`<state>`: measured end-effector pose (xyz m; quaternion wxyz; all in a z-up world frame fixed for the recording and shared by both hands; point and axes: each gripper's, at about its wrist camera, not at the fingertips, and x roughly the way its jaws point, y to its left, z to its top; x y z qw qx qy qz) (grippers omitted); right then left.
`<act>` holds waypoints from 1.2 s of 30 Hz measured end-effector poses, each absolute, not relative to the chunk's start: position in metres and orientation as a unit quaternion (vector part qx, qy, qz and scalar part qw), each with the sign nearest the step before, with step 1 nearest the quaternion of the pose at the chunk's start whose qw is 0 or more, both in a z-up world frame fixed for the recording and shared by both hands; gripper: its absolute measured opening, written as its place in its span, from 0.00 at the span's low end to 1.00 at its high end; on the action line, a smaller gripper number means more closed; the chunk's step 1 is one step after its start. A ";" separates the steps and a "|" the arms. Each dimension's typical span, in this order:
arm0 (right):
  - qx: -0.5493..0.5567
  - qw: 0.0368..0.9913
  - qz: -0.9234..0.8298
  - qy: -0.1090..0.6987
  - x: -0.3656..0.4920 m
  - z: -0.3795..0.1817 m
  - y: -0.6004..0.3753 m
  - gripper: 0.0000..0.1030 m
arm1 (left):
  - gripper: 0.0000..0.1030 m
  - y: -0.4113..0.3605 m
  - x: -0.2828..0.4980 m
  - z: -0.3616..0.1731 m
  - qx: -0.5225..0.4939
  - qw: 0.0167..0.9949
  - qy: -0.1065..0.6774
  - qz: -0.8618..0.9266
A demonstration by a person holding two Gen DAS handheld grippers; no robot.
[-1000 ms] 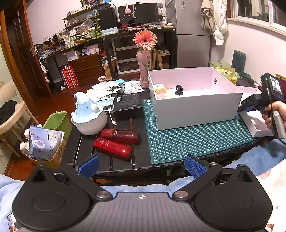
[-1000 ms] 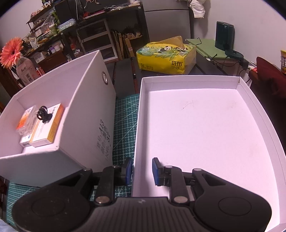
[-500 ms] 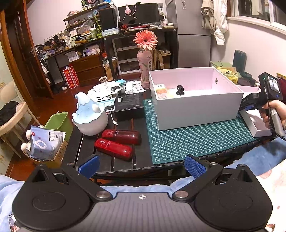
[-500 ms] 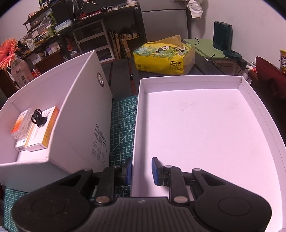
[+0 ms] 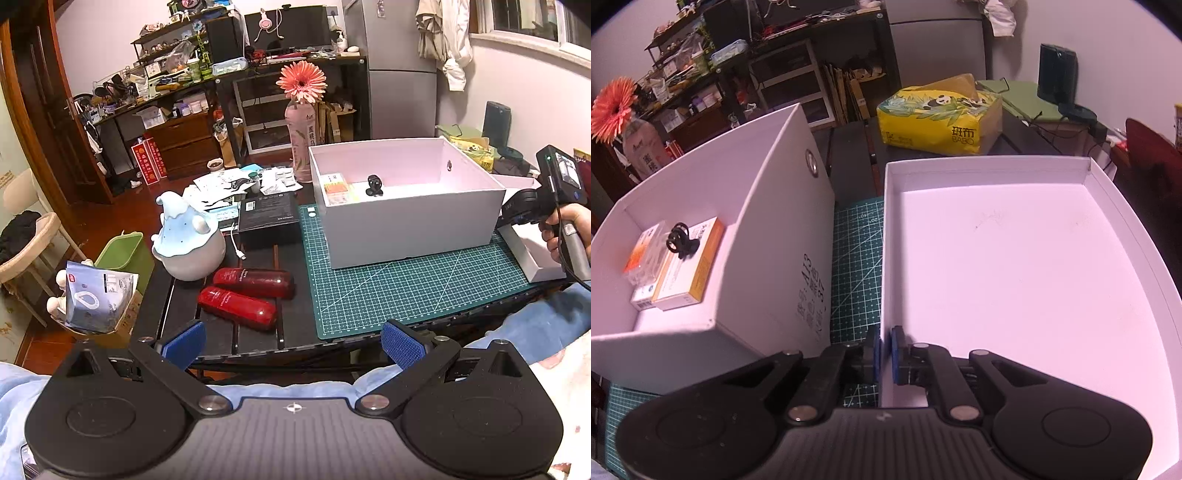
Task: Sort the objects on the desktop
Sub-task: 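Close the right tool fingers on the rim of the white lid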
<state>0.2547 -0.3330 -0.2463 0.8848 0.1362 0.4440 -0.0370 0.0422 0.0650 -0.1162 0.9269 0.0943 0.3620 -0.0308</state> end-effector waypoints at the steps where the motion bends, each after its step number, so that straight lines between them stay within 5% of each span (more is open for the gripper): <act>1: 0.138 0.885 -0.038 0.443 0.254 -0.246 -0.334 0.04 | 1.00 0.065 0.042 -0.116 0.094 0.927 0.362 -0.031; 36: 0.401 0.867 0.040 0.292 0.196 -0.167 -0.392 0.02 | 1.00 0.062 0.040 -0.116 0.101 0.925 0.365 -0.025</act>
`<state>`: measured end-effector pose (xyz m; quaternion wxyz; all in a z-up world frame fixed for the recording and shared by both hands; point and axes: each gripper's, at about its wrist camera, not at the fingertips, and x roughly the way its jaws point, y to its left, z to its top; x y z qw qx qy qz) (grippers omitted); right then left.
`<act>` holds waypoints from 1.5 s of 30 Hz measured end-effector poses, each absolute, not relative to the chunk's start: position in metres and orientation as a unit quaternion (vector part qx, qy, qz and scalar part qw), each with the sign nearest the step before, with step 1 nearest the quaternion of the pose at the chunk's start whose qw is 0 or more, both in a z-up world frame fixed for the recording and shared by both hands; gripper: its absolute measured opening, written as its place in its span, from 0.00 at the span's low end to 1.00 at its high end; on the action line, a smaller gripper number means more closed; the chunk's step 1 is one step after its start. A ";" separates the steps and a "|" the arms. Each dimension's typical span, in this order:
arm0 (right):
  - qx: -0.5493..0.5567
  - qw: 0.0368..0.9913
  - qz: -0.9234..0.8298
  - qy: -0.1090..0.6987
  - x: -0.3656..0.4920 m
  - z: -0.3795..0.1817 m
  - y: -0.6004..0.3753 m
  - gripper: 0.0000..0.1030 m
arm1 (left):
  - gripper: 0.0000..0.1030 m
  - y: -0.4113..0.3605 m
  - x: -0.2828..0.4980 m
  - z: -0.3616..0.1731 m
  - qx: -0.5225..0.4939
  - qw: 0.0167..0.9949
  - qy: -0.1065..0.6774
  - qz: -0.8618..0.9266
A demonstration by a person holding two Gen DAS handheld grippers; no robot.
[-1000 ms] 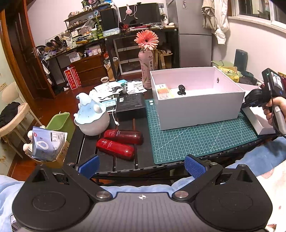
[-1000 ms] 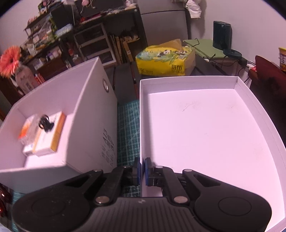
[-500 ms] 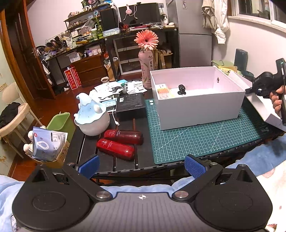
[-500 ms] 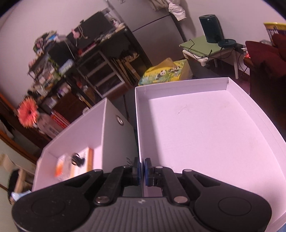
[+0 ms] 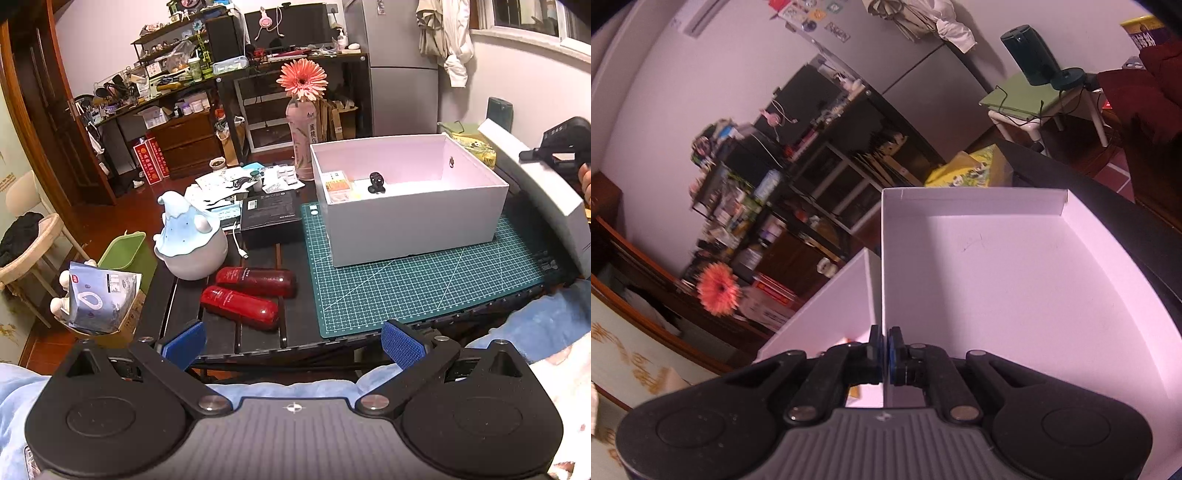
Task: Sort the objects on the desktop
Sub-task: 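Close the right tool fingers on the rim of the white lid, then lift the white lid up on its edge with the right tool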
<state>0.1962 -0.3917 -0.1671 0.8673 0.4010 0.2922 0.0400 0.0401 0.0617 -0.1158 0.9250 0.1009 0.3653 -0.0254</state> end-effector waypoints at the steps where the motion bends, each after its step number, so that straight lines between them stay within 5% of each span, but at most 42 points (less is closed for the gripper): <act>1: 0.404 0.867 0.043 0.288 0.194 -0.165 -0.393 0.02 | 1.00 0.062 0.039 -0.116 0.101 0.925 0.365 -0.026; 20: 0.458 0.848 0.102 0.247 0.182 -0.133 -0.397 0.02 | 1.00 0.065 0.038 -0.113 0.084 0.929 0.358 -0.031; 45: 0.410 0.869 0.163 0.225 0.231 0.023 -0.314 0.03 | 1.00 0.077 0.034 -0.109 0.049 0.938 0.341 -0.046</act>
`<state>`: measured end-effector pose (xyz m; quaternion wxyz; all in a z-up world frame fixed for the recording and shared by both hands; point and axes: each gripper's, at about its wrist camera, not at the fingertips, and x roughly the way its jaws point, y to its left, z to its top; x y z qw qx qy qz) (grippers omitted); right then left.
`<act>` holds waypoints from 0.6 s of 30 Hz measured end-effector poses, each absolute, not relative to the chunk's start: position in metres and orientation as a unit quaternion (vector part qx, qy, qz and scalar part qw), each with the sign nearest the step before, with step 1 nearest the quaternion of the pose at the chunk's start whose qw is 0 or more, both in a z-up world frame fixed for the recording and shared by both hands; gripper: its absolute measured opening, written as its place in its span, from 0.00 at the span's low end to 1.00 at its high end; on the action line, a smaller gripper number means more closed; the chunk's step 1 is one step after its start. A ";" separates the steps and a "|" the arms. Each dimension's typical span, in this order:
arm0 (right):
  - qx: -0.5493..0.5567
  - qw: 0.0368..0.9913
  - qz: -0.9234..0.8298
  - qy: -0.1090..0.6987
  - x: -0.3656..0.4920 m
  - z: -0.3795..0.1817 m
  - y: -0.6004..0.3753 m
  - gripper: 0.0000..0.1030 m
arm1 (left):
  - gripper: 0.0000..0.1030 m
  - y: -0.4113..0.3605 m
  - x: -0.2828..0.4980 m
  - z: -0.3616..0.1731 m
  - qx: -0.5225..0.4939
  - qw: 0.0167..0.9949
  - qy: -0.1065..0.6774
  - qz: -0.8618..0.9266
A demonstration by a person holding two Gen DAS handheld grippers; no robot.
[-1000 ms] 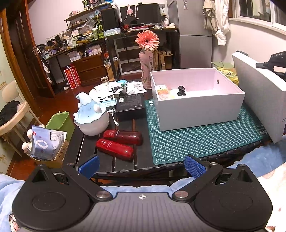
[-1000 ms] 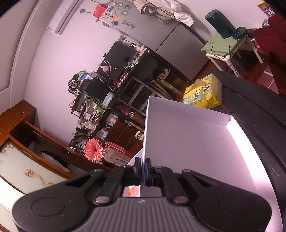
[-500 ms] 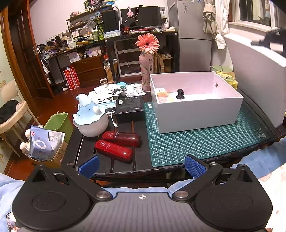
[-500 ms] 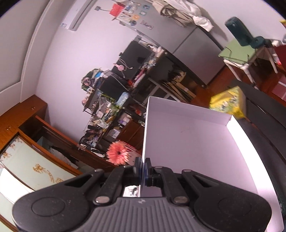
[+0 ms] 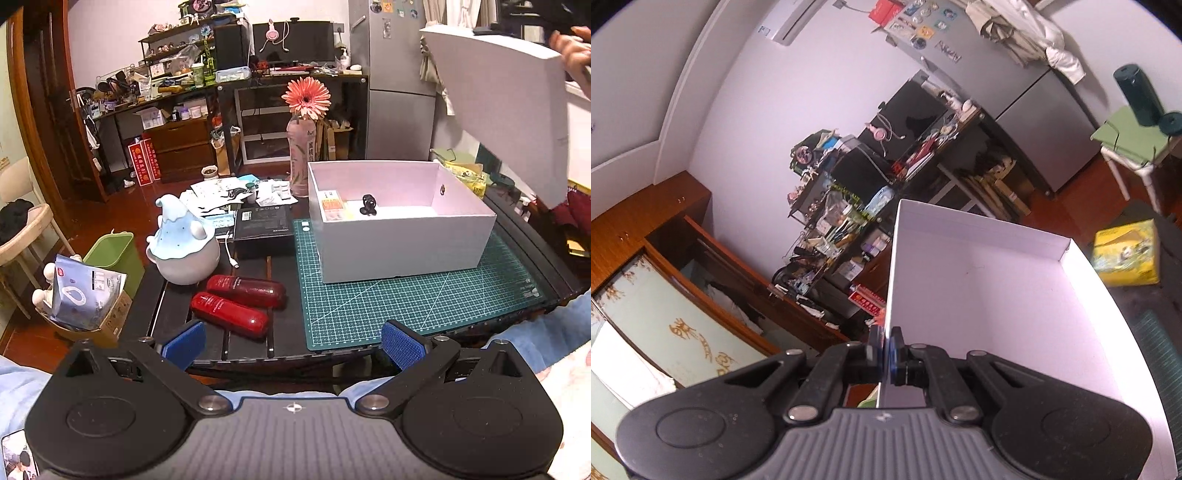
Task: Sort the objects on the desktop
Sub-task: 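Lift the white lid up on its edge with the right tool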
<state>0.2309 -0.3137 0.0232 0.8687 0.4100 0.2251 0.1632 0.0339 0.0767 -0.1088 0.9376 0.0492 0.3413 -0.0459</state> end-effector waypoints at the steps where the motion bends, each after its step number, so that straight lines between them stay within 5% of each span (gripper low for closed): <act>1: 0.416 0.865 0.166 0.226 0.234 0.024 -0.309 0.03 | 1.00 0.077 0.034 -0.109 0.048 0.938 0.340 -0.046; 18: 0.507 0.803 0.192 0.249 0.291 -0.027 -0.212 0.03 | 1.00 0.085 0.035 -0.109 0.024 0.938 0.341 -0.054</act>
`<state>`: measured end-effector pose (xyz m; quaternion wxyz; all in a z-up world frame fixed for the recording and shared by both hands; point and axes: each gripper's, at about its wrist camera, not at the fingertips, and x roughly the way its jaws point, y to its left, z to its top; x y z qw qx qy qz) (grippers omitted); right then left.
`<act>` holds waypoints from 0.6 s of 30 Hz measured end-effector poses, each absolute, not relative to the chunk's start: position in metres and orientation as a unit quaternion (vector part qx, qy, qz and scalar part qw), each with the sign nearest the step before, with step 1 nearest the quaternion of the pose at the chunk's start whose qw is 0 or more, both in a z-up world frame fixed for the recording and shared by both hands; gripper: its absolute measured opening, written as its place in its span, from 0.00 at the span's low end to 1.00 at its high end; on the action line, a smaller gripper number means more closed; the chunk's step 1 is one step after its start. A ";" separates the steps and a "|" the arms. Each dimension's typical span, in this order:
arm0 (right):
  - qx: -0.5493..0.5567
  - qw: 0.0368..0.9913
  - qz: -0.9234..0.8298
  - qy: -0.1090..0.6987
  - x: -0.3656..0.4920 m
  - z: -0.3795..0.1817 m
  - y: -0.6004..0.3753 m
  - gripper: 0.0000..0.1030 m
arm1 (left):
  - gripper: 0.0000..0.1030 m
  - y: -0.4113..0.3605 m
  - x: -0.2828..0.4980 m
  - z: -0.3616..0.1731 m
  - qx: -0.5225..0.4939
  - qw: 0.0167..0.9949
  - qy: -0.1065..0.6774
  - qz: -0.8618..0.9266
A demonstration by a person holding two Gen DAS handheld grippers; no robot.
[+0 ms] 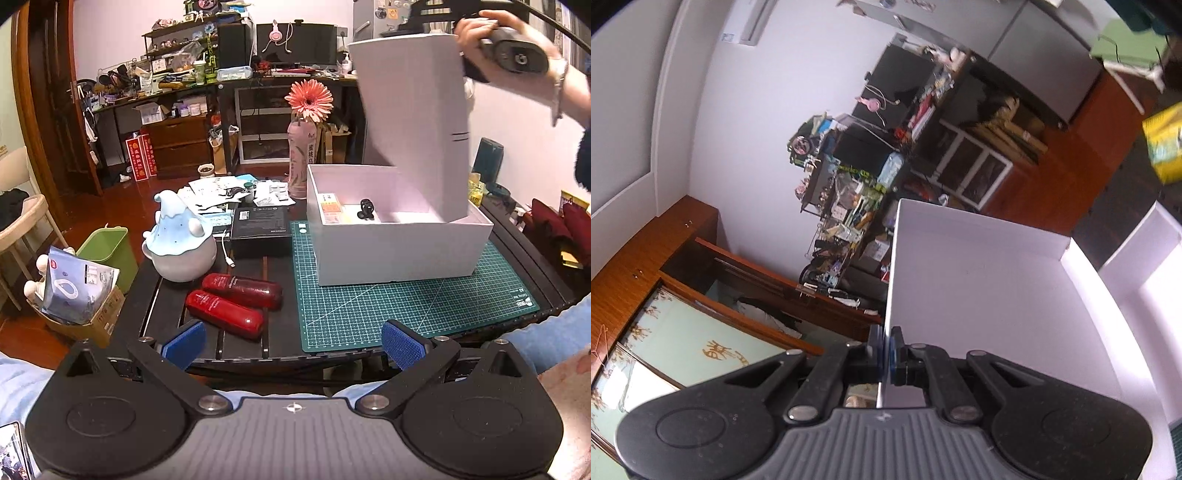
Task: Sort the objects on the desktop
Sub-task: 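Lift the white lid up on its edge with the right tool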
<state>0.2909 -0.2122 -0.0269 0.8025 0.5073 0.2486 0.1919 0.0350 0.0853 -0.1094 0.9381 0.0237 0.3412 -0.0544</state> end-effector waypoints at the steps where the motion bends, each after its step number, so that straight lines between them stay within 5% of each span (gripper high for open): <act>1: 0.511 0.799 0.193 0.251 0.293 -0.030 -0.207 0.03 | 1.00 0.086 0.035 -0.109 0.021 0.938 0.341 -0.055; 18: 0.543 0.774 0.210 0.248 0.300 -0.056 -0.143 0.03 | 1.00 0.093 0.031 -0.108 0.000 0.940 0.335 -0.064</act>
